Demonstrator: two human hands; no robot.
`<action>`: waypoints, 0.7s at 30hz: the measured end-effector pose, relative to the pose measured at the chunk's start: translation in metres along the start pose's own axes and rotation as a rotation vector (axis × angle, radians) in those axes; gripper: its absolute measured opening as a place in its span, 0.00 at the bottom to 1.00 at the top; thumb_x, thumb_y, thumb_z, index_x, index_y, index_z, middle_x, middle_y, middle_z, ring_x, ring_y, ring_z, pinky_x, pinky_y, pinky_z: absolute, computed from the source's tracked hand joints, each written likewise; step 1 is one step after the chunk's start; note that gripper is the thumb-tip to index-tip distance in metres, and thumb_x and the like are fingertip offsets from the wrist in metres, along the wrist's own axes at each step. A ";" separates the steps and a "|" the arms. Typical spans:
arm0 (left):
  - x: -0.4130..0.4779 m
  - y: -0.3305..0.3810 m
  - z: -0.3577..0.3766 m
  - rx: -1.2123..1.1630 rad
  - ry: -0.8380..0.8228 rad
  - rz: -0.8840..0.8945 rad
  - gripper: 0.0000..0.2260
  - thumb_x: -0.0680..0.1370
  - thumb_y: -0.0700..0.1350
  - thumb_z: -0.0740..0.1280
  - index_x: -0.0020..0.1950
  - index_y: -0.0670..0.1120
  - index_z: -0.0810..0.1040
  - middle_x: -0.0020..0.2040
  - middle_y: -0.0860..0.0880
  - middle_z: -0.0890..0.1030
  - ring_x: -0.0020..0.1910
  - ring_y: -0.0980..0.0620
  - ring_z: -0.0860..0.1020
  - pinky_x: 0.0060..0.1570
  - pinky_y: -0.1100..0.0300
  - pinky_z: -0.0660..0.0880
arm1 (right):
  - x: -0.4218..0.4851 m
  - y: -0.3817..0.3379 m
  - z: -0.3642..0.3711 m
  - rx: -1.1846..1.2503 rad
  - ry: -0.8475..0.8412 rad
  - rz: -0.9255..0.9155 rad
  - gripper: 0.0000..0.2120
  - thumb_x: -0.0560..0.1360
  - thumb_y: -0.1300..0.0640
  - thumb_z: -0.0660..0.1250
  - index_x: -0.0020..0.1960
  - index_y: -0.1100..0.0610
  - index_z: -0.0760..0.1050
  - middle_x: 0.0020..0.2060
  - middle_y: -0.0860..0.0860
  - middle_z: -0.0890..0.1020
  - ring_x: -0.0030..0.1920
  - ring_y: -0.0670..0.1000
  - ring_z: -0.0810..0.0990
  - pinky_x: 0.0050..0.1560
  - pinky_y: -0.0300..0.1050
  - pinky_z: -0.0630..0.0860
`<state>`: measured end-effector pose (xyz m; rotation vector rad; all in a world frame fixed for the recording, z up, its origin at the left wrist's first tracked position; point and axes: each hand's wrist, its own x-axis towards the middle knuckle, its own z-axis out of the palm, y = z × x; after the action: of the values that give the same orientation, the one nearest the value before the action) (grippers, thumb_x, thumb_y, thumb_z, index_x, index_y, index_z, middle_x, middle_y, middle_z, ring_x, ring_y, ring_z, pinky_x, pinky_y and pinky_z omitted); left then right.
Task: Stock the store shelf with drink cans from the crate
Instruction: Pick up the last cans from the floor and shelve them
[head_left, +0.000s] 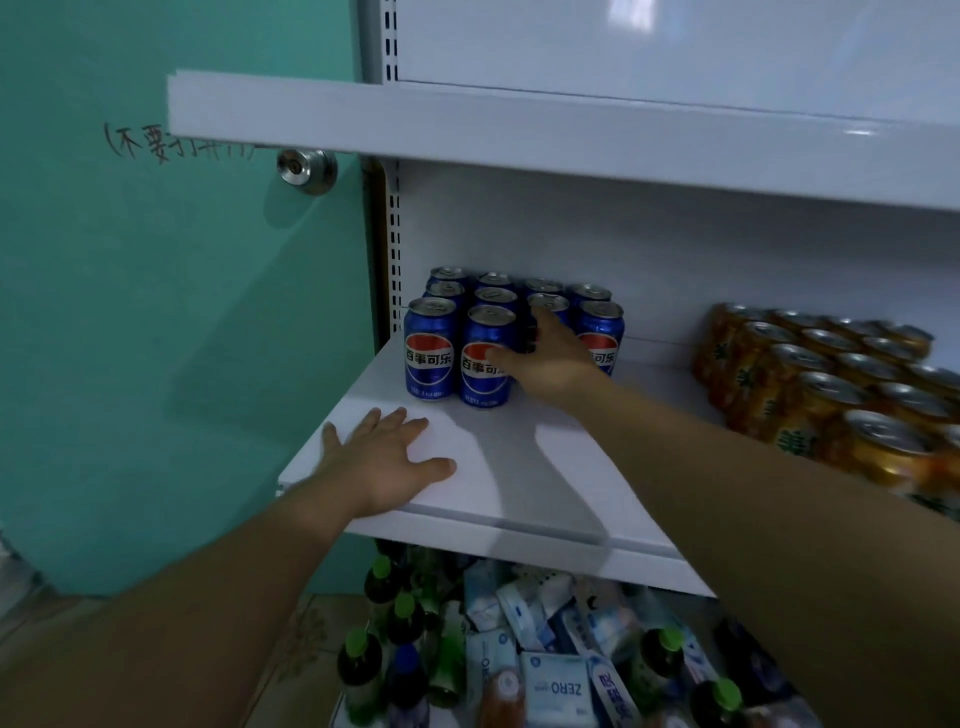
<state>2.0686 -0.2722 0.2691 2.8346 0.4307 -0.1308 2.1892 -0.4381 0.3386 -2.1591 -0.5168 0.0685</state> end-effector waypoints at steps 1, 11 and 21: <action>-0.004 0.001 -0.003 -0.025 0.005 0.005 0.35 0.75 0.69 0.55 0.78 0.57 0.50 0.79 0.54 0.48 0.77 0.52 0.46 0.73 0.40 0.41 | -0.008 -0.004 -0.010 -0.070 0.007 -0.013 0.40 0.74 0.45 0.70 0.78 0.52 0.54 0.74 0.50 0.66 0.71 0.54 0.67 0.65 0.43 0.67; -0.075 0.101 -0.018 -0.143 0.018 0.331 0.37 0.74 0.62 0.65 0.78 0.52 0.54 0.78 0.51 0.54 0.76 0.51 0.55 0.74 0.52 0.55 | -0.129 -0.010 -0.122 -0.658 0.133 -0.082 0.33 0.76 0.40 0.64 0.75 0.54 0.60 0.72 0.56 0.67 0.69 0.57 0.67 0.65 0.49 0.67; -0.160 0.273 0.016 -0.073 -0.132 0.747 0.36 0.75 0.61 0.66 0.78 0.51 0.55 0.78 0.50 0.56 0.75 0.50 0.58 0.72 0.57 0.57 | -0.279 0.060 -0.241 -0.748 0.301 0.249 0.35 0.76 0.38 0.62 0.77 0.52 0.57 0.74 0.54 0.63 0.73 0.57 0.62 0.70 0.54 0.63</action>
<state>1.9982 -0.5721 0.3426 2.6888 -0.6353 -0.1415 2.0110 -0.7610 0.3981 -2.8850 -0.0875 -0.3636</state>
